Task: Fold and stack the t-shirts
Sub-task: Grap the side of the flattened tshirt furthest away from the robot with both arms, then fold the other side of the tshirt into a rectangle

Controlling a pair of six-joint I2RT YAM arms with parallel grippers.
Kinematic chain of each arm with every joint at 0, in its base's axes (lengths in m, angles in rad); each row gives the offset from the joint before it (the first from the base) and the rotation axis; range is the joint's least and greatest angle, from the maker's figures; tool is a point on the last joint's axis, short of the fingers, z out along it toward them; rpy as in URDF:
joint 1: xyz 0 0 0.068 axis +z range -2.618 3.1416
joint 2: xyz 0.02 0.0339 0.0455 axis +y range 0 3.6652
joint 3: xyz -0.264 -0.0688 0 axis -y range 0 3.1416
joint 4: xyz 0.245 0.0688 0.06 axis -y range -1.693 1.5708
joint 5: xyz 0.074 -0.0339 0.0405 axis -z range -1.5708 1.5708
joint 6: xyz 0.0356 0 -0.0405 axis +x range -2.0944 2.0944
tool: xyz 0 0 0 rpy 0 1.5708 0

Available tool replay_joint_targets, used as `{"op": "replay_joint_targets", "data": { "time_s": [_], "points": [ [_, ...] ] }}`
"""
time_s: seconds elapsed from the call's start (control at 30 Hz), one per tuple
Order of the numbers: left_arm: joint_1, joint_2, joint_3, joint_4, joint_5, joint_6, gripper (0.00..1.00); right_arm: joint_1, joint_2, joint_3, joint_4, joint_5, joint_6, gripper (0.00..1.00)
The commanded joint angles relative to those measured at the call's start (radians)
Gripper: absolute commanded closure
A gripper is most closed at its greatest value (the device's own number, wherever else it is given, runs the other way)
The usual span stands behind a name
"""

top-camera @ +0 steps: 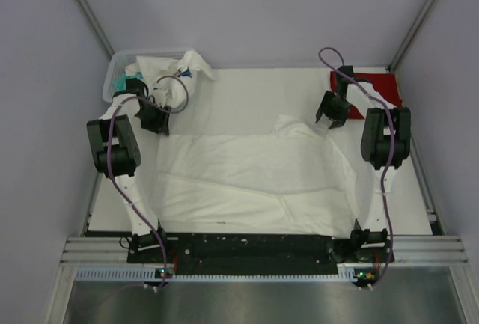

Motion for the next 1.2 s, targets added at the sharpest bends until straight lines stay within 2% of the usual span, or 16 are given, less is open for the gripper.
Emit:
{"op": "replay_joint_targets", "data": {
  "time_s": [0.0, 0.07, 0.1, 0.13, 0.17, 0.3, 0.47, 0.63, 0.73, 0.97, 1.17],
  "points": [
    [-0.001, 0.037, 0.031, -0.064, 0.156, 0.039, 0.53, 0.020, 0.037, 0.004, 0.014, -0.053, -0.006, 0.49],
    [-0.003, 0.036, 0.023, -0.077, 0.173, 0.057, 0.75, 0.020, 0.021, 0.000, 0.016, -0.056, -0.012, 0.67],
    [-0.001, 0.022, 0.016, -0.077, 0.179, 0.067, 0.94, 0.020, 0.005, -0.005, 0.016, -0.046, -0.018, 0.81],
    [-0.003, 0.008, 0.006, -0.071, 0.185, 0.070, 1.00, 0.020, -0.012, -0.011, 0.016, -0.036, -0.020, 0.97],
    [-0.003, -0.016, -0.009, -0.058, 0.192, 0.074, 1.00, 0.020, -0.036, -0.019, 0.014, -0.026, -0.026, 1.00],
    [0.000, -0.125, -0.064, -0.021, 0.234, 0.103, 1.00, 0.022, -0.174, -0.089, 0.016, -0.013, -0.050, 1.00],
    [0.000, -0.280, -0.153, 0.009, 0.276, 0.136, 1.00, 0.025, -0.438, -0.294, 0.032, -0.004, -0.061, 1.00],
    [0.002, -0.414, -0.220, -0.066, 0.297, 0.235, 1.00, 0.026, -0.715, -0.504, 0.006, 0.024, -0.059, 1.00],
    [0.002, -0.498, -0.282, -0.103, 0.259, 0.318, 1.00, 0.026, -0.849, -0.585, -0.061, 0.039, -0.069, 1.00],
    [0.004, -0.655, -0.440, -0.172, 0.152, 0.491, 1.00, 0.026, -1.016, -0.646, -0.263, 0.108, -0.102, 1.00],
    [0.028, -0.707, -0.524, -0.163, 0.100, 0.570, 1.00, 0.025, -0.998, -0.710, -0.356, 0.133, -0.116, 1.00]
  ]
}}
